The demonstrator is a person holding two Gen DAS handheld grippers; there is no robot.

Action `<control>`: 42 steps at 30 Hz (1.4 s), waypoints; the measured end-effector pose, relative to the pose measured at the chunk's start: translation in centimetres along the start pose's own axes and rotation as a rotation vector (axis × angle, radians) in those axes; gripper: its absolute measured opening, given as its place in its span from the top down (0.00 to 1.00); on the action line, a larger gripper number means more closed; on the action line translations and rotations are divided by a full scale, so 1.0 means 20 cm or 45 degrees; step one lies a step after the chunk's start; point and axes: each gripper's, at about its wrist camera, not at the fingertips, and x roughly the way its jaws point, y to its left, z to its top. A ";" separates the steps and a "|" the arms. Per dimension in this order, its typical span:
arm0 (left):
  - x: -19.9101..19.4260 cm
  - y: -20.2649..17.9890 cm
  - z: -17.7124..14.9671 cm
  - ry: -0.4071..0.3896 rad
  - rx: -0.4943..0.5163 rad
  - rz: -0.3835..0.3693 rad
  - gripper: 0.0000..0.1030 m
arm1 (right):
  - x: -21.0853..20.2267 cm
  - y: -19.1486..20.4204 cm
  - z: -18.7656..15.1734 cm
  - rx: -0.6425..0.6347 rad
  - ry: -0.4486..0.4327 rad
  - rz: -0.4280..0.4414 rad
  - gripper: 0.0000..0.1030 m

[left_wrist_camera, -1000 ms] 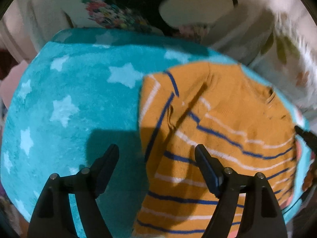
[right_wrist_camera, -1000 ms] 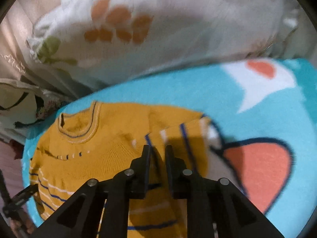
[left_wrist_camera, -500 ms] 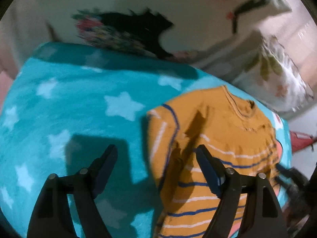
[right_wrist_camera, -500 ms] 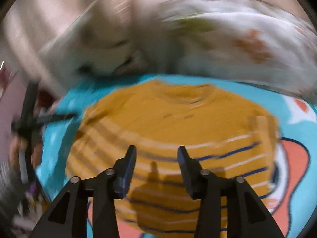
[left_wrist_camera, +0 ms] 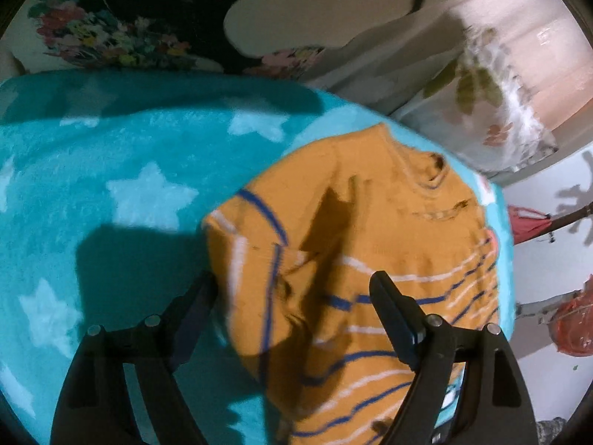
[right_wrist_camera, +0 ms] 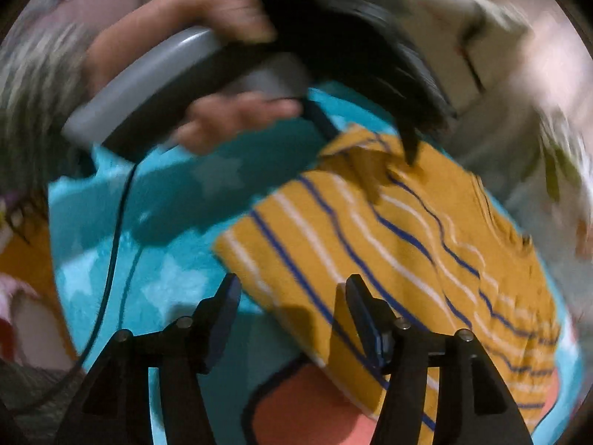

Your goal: Fold small clothes

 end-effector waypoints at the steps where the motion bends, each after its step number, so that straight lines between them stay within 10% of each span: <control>1: 0.02 0.00 0.01 0.025 0.010 0.015 0.19 | 0.02 0.03 0.00 -0.038 0.003 -0.034 0.38; 14: 0.09 0.00 0.08 0.064 0.013 -0.088 0.15 | 0.19 0.11 0.09 -0.101 0.003 -0.160 0.33; 16: 0.10 -0.03 0.07 0.061 0.043 -0.017 0.64 | 0.21 0.08 0.11 -0.045 0.015 -0.109 0.44; 18: 0.11 -0.06 0.07 0.066 0.046 -0.052 0.78 | 0.22 0.05 0.13 -0.008 0.034 -0.131 0.70; 32: -0.12 -0.39 0.05 -0.092 0.055 0.082 0.81 | -0.16 -0.27 0.03 0.208 -0.176 -0.032 0.82; 42: 0.06 -1.22 0.11 -0.119 0.207 0.019 0.81 | -0.53 -0.84 -0.45 0.486 -0.235 -0.141 0.86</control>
